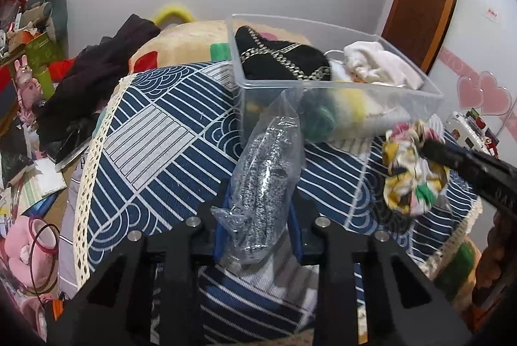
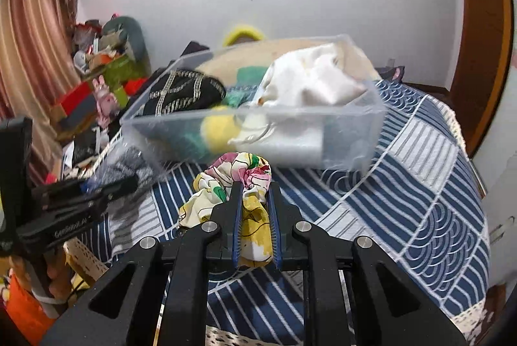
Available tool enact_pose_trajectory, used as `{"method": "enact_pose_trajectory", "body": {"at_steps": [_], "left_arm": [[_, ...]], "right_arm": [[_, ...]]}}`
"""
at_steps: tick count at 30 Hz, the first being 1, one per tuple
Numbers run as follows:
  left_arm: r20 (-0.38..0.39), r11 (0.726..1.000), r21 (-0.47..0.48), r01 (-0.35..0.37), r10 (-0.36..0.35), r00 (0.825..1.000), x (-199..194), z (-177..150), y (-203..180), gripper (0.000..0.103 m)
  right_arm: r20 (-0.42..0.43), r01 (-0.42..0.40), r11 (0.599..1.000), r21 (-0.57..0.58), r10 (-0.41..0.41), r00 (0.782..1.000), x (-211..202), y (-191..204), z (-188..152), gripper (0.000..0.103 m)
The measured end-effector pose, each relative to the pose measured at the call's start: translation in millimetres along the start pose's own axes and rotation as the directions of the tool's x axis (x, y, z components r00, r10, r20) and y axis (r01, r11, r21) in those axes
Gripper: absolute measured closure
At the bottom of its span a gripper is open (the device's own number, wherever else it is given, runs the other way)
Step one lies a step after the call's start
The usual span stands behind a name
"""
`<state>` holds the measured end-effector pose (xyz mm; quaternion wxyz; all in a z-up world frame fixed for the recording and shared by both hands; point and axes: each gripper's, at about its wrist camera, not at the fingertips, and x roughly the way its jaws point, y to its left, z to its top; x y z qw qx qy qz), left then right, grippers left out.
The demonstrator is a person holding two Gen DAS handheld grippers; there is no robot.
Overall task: Organize soft objects
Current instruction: 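Place the silver-item bag into the box with the left gripper while the right drops the scrunchie in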
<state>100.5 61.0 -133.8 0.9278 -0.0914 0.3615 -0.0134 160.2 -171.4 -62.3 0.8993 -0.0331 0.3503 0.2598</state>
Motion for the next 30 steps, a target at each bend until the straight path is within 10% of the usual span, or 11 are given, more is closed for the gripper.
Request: {"method": "enact_pose_trajectory", "body": {"at_steps": [30], "left_arm": [[0.257, 1.0, 0.014, -0.014, 0.01, 0.966, -44, 100, -45, 0.074]], "right_arm": [[0.26, 0.083, 0.996, -0.025, -0.074, 0.963, -25, -15, 85, 0.09]]}}
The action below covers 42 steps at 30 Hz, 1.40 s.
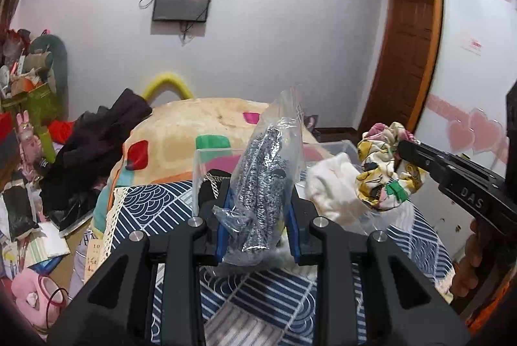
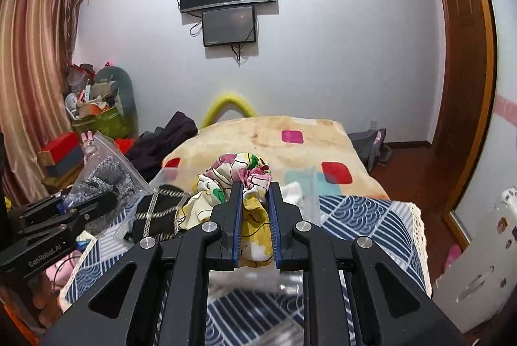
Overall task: Organize soft objects
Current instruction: 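Place the silver-item bag into the box with the left gripper while the right drops the scrunchie in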
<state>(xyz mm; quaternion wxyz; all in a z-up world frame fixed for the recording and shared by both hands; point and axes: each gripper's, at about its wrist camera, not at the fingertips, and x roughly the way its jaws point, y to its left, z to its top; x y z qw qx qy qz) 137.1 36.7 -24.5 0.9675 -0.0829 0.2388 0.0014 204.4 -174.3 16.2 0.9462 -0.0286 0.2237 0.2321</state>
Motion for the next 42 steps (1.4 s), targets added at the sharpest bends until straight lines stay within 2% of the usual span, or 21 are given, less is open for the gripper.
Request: {"method": "enact_pose_trajectory", "body": {"at_steps": [5, 8, 12, 15, 18, 21, 27, 35, 37, 42], "left_arm": [[-0.053, 1.0, -0.027, -0.016, 0.014, 0.998, 33, 2, 6, 0.074], [-0.102, 0.999, -0.043, 0.01, -0.014, 0.995, 57, -1, 8, 0.074], [-0.171, 0.998, -0.042, 0.037, -0.044, 0.984, 83, -6, 6, 0.073], [-0.184, 0.999, -0.027, 0.033, -0.038, 0.982, 92, -11, 4, 0.072], [-0.193, 1.0, -0.011, 0.017, -0.018, 0.981, 96, -16, 3, 0.06], [-0.195, 1.0, 0.005, 0.0, 0.001, 0.981, 95, -21, 1, 0.055], [-0.154, 1.0, 0.026, -0.009, 0.013, 0.988, 76, -22, -1, 0.043], [-0.055, 0.996, 0.083, -0.014, 0.018, 0.998, 25, -16, -14, 0.039], [-0.022, 0.996, 0.086, -0.007, 0.009, 1.0, 9, -12, -18, 0.035], [0.049, 0.995, 0.097, 0.006, -0.011, 0.999, -29, -6, -25, 0.027]], "right_arm": [[-0.035, -0.003, 1.0, -0.019, 0.002, 0.999, 25, 7, 5, 0.09], [-0.064, -0.006, 1.0, -0.027, 0.004, 0.998, 38, 12, 1, 0.09], [-0.132, -0.006, 1.0, -0.027, 0.003, 0.991, 62, 16, -10, 0.09], [-0.186, -0.015, 0.999, -0.039, 0.008, 0.983, 73, 19, -19, 0.089], [-0.218, -0.011, 0.998, -0.063, -0.003, 0.976, 78, 19, -27, 0.086], [-0.225, -0.022, 0.998, -0.055, 0.009, 0.974, 73, 17, -28, 0.081], [-0.196, -0.026, 0.999, -0.031, 0.02, 0.98, 55, 6, -20, 0.066], [-0.112, -0.037, 0.999, -0.027, 0.034, 0.993, 14, 1, -8, 0.063], [-0.077, -0.041, 0.999, -0.031, 0.038, 0.996, -2, 2, -4, 0.057], [0.01, -0.041, 0.998, -0.051, 0.042, 0.999, -36, 9, 4, 0.055]]}}
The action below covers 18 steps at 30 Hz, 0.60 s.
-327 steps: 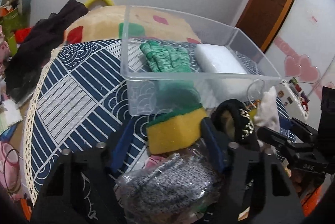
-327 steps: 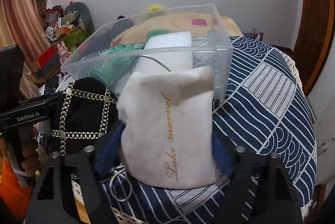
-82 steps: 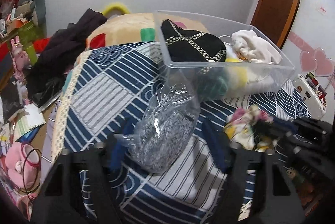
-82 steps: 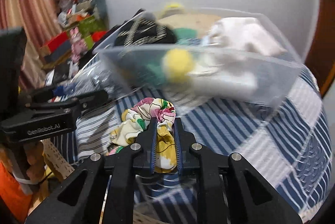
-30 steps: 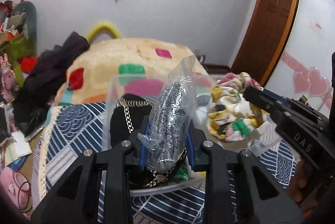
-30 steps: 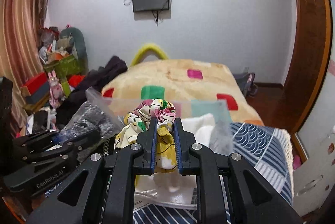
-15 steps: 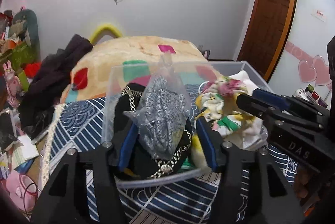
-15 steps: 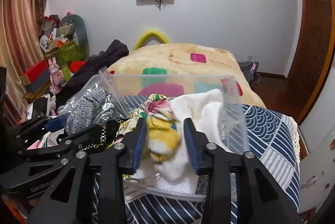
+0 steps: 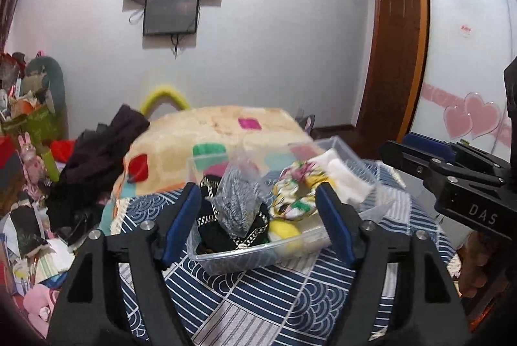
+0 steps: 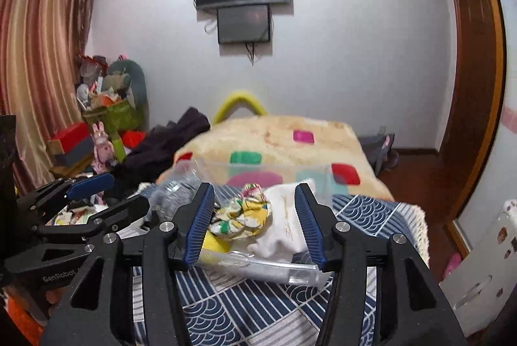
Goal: Organize soft objects
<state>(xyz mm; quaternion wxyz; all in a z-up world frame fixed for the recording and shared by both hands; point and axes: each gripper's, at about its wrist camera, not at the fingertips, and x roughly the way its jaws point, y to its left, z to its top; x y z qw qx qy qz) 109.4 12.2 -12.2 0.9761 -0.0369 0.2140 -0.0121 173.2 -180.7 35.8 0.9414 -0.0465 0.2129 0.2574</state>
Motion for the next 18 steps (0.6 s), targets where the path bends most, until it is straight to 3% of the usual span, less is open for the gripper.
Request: {"method": "enact_pose_trajectory", "body": {"at_steps": [2, 7, 12, 18], "left_arm": [[0.031, 1.0, 0.008, 0.001, -0.001, 1.0, -16, 3, -3, 0.025], [0.102, 1.0, 0.015, -0.006, 0.004, 0.995, -48, 3, -10, 0.018], [0.147, 1.0, 0.017, -0.009, 0.006, 0.989, -69, -1, -16, 0.012], [0.153, 1.0, 0.004, -0.003, 0.002, 0.988, -77, -5, -16, 0.011]], "right_arm": [[0.029, 0.001, 1.0, -0.004, -0.001, 1.0, -11, 3, 1, 0.053], [0.094, 0.01, 1.0, -0.007, -0.009, 0.996, -35, 7, -1, 0.036], [0.116, 0.001, 1.0, 0.005, -0.002, 0.993, -43, 8, -7, 0.025], [0.107, -0.002, 1.0, 0.018, 0.0, 0.994, -41, 11, -13, 0.023]]}}
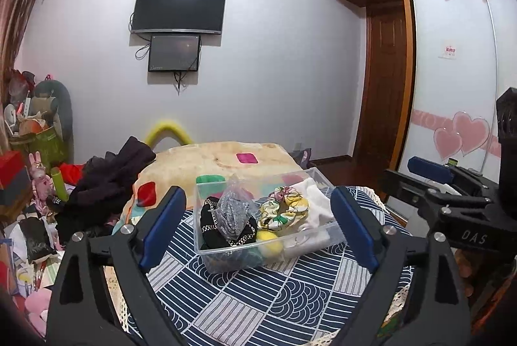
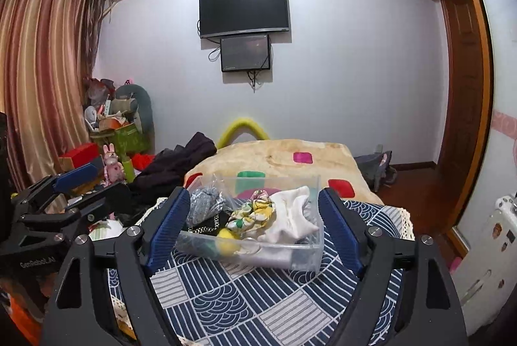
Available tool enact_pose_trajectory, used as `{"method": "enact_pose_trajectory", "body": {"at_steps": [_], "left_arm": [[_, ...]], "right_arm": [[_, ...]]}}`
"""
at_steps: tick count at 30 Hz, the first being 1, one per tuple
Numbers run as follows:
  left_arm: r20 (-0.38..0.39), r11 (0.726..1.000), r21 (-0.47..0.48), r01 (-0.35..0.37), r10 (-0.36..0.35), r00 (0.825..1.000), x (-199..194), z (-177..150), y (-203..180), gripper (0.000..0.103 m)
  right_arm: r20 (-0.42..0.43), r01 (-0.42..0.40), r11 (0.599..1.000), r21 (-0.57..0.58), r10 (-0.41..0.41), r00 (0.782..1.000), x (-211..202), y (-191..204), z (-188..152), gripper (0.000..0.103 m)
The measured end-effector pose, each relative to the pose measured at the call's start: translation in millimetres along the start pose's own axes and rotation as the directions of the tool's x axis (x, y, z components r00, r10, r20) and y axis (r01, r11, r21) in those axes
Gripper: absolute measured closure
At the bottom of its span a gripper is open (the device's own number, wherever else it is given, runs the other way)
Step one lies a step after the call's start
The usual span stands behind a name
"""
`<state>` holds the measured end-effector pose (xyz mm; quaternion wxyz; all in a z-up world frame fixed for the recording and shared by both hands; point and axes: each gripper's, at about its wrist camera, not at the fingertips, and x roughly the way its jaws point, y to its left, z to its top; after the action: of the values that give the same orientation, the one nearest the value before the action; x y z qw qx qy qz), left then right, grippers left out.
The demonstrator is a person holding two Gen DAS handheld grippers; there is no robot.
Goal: Organize soft objects
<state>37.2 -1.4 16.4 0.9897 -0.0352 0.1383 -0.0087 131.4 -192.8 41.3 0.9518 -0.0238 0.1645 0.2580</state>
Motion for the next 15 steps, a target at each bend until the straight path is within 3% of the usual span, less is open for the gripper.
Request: {"method": "enact_pose_trajectory", "body": {"at_steps": [15], "left_arm": [[-0.012, 1.0, -0.019, 0.0, 0.0, 1.0, 0.9, -6.5, 3.0, 0.009]], "right_arm": [[0.002, 0.003, 1.0, -0.003, -0.003, 1.0, -8.3, 4.2, -6.2, 0.022]]}}
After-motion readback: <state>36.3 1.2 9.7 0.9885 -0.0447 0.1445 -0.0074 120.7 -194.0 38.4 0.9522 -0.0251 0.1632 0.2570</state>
